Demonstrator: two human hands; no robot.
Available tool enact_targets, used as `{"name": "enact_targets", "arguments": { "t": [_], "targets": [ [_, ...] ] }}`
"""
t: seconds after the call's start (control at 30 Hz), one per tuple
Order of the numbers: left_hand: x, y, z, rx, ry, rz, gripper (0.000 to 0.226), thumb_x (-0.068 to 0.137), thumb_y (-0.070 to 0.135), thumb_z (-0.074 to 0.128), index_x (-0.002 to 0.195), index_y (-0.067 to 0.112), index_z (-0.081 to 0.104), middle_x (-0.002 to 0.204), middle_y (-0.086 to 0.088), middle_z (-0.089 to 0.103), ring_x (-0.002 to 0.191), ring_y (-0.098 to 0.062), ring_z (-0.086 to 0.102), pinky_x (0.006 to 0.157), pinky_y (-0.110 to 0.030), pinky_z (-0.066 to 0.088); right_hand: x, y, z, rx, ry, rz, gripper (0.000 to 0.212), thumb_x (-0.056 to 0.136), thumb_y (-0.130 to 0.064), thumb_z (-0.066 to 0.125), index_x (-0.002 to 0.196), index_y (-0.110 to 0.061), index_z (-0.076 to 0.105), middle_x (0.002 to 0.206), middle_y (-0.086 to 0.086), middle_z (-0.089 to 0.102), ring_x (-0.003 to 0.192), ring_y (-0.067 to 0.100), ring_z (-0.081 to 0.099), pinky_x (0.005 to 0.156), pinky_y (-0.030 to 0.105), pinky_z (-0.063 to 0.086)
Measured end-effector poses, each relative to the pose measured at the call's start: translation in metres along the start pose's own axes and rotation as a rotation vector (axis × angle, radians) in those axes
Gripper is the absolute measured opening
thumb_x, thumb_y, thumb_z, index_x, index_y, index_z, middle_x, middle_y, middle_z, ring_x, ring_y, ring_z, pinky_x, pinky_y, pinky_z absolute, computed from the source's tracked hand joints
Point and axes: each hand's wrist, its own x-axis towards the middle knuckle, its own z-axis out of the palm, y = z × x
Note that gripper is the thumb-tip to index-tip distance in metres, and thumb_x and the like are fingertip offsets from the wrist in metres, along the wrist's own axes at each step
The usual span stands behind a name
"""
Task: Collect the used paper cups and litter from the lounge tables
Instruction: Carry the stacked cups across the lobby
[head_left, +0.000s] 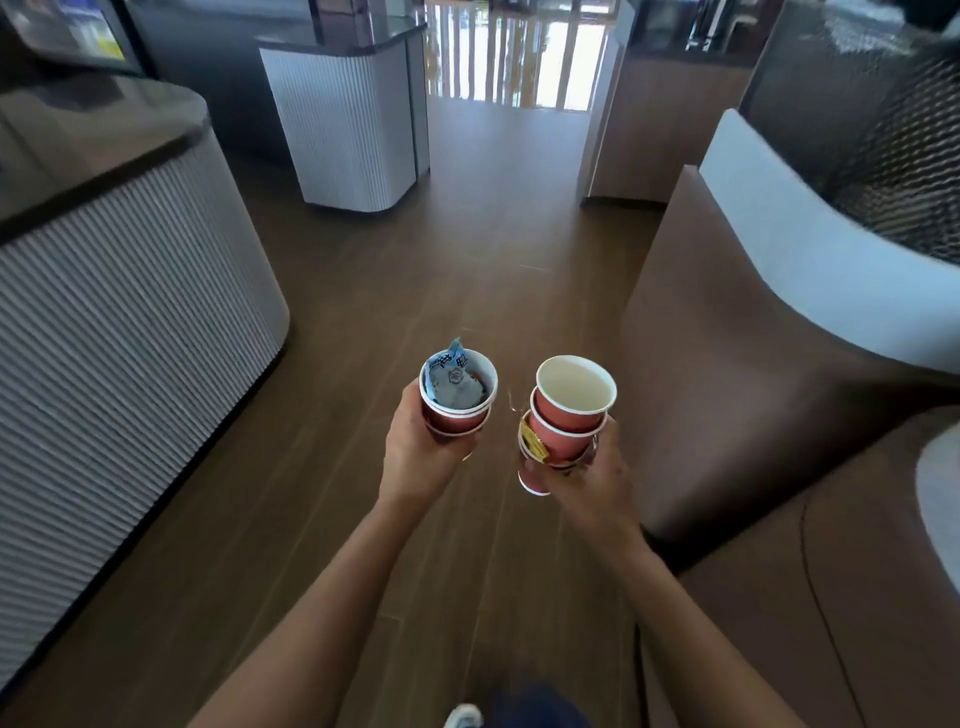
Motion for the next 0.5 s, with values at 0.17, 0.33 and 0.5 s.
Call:
{"name": "enact_targets", "arguments": {
  "t": [0.17, 0.33, 0.5],
  "targets": [
    [0.067, 0.002, 0.034, 0.026, -0.031, 0.006, 0.069, 0.066, 0.009, 0.082, 0.116, 0.039, 0.046, 0.113, 0.015, 0.062, 0.102, 0.003, 0.059, 0.080, -0.012, 0.045, 0.079, 0.003, -0.003, -0.026, 0.040, 0.000, 0.076, 0.066, -0.018, 0.086, 0.128, -0.020, 0.041, 0.115, -0.012, 0.056, 0.095, -0.004, 0.056, 0.070, -0.003, 0.038],
    [0.145, 0.000, 0.073, 0.019, -0.015, 0.001, 0.070, 0.066, 0.008, 0.083, 0.119, 0.035, 0.047, 0.114, 0.015, 0.062, 0.103, 0.001, 0.059, 0.079, -0.010, 0.045, 0.166, 0.019, -0.011, -0.029, 0.017, -0.017, 0.076, 0.068, -0.020, 0.085, 0.129, -0.019, 0.040, 0.120, -0.007, 0.056, 0.104, 0.009, 0.057, 0.071, -0.003, 0.040],
    [0.225, 0.009, 0.125, -0.018, 0.023, -0.016, 0.072, 0.065, 0.007, 0.082, 0.122, 0.033, 0.048, 0.116, 0.012, 0.063, 0.104, -0.003, 0.061, 0.082, -0.018, 0.047, 0.264, 0.030, -0.031, 0.000, -0.042, -0.042, 0.074, 0.069, -0.019, 0.083, 0.128, -0.026, 0.038, 0.118, -0.012, 0.054, 0.104, -0.001, 0.057, 0.074, 0.000, 0.042]
  ]
}}
